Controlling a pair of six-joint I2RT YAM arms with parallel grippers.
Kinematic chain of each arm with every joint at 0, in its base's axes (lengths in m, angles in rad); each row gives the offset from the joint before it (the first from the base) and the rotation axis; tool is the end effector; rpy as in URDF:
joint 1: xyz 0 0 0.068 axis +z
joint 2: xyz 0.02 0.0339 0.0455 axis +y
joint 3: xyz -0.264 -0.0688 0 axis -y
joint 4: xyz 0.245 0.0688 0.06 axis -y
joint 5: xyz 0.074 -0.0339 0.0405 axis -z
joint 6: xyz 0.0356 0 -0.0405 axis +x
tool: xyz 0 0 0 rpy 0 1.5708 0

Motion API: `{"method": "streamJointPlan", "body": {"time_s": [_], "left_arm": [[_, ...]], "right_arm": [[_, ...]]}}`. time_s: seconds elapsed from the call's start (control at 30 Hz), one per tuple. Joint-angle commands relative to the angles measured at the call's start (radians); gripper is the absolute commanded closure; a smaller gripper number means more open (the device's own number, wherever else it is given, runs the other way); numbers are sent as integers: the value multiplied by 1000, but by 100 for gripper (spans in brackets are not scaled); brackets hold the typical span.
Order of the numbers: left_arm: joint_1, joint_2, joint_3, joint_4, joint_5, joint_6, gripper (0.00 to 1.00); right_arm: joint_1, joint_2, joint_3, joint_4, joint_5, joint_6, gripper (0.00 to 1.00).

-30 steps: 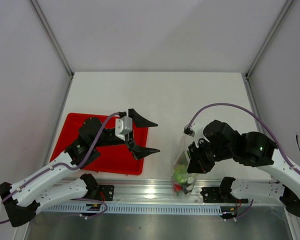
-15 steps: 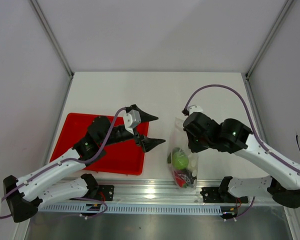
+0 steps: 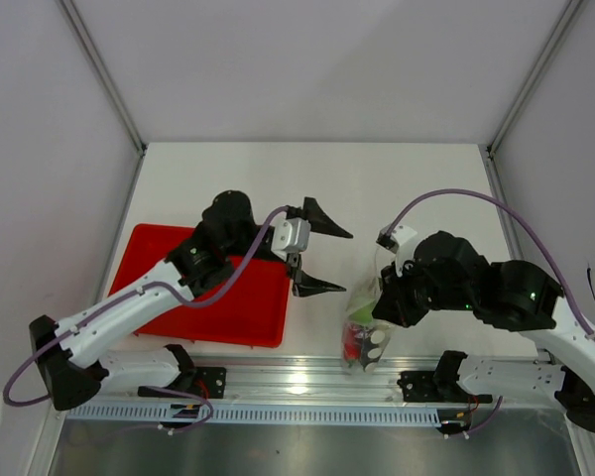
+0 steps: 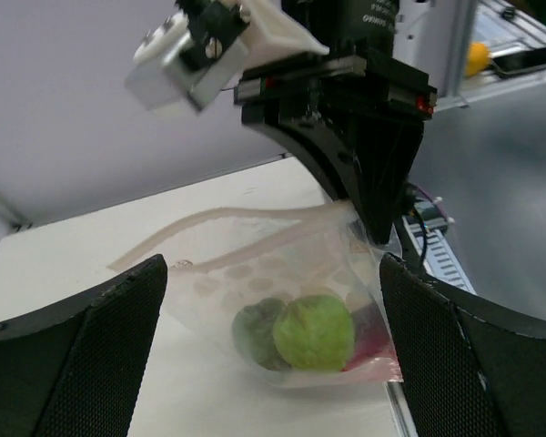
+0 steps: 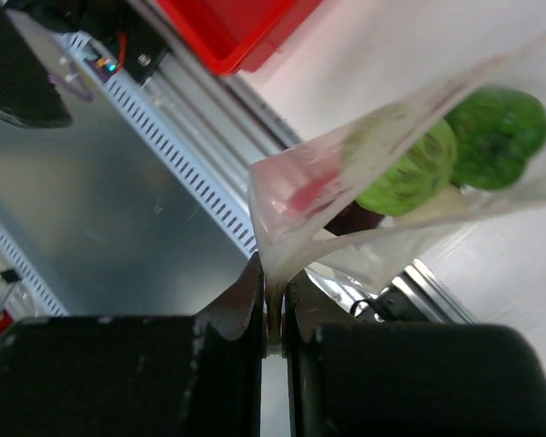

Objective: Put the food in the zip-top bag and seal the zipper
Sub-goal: Zip the zipper food storage bag at the center of the board.

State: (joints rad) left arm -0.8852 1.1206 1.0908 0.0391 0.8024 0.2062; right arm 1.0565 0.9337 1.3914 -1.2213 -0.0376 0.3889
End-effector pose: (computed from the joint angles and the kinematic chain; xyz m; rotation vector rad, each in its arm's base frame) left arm 0.1388 -0.2101 0.4048 1.3718 0.9804 -1.1410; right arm 0.0654 0.1185 0.4120 -0.8252 2.3192 0.7300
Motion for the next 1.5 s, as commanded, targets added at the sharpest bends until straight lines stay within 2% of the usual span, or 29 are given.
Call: {"method": "streamJointPlan", "body": {"time_s": [0.0, 0.17, 0.2, 0.27, 0.33, 0.37, 0.47, 0.5, 0.53, 0.6, 0.63, 0.87, 1.03, 1.13, 1.23, 1.27, 1.3, 1.4, 1.47], "left_arm": [[8, 86, 127, -90, 237, 104, 0], [14, 249, 303, -185, 429, 79, 1], [14, 245, 297, -174, 410, 64, 0], [14, 217, 200, -49, 345, 32, 1], [14, 139, 79, 48, 143, -19, 1], [15, 81, 29, 117, -40, -62, 1], [14, -7, -32, 128, -323, -112, 0], [14, -39, -48, 122, -410, -151, 1], [14, -107, -81, 114, -598, -177, 0], [15, -172, -94, 53, -769, -232, 1], [15, -229, -109, 32, -910, -241, 1], [15, -447, -219, -12, -1035, -231, 0], [15, -496, -293, 36, -1023, -232, 1], [15, -460, -281, 33, -933, -226, 1], [15, -435, -293, 62, -743, -208, 1], [15, -429, -296, 82, -673, -159, 1], [15, -415, -296, 85, -529, -139, 0], [15, -363, -281, 67, -306, -76, 1], [17, -329, -261, 47, -247, -59, 1]], "right_arm": [[7, 7, 4, 57, -166, -77, 100], [5, 14, 32, 29, -222, -104, 100], [5, 17, 40, 20, -213, -105, 100], [5, 34, 57, 2, -180, -107, 100], [5, 50, 67, 5, -95, -104, 100], [3, 74, 80, 11, -47, -113, 100], [5, 134, 121, 14, 2, -134, 100], [3, 187, 133, 19, 2, -149, 100], [8, 210, 144, 25, -33, -166, 100], [20, 281, 173, 42, -77, -217, 100], [37, 301, 185, 45, -128, -232, 100], [149, 366, 233, 32, -295, -271, 100], [224, 291, 206, 37, -295, -205, 100], [227, 217, 141, 31, -254, -176, 100], [191, 151, 45, 23, -212, -136, 100], [178, 124, -10, 34, -217, -127, 100], [169, 113, -38, 39, -226, -119, 100], [166, 77, -119, 68, -231, -88, 100], [166, 67, -143, 68, -229, -79, 100]]}}
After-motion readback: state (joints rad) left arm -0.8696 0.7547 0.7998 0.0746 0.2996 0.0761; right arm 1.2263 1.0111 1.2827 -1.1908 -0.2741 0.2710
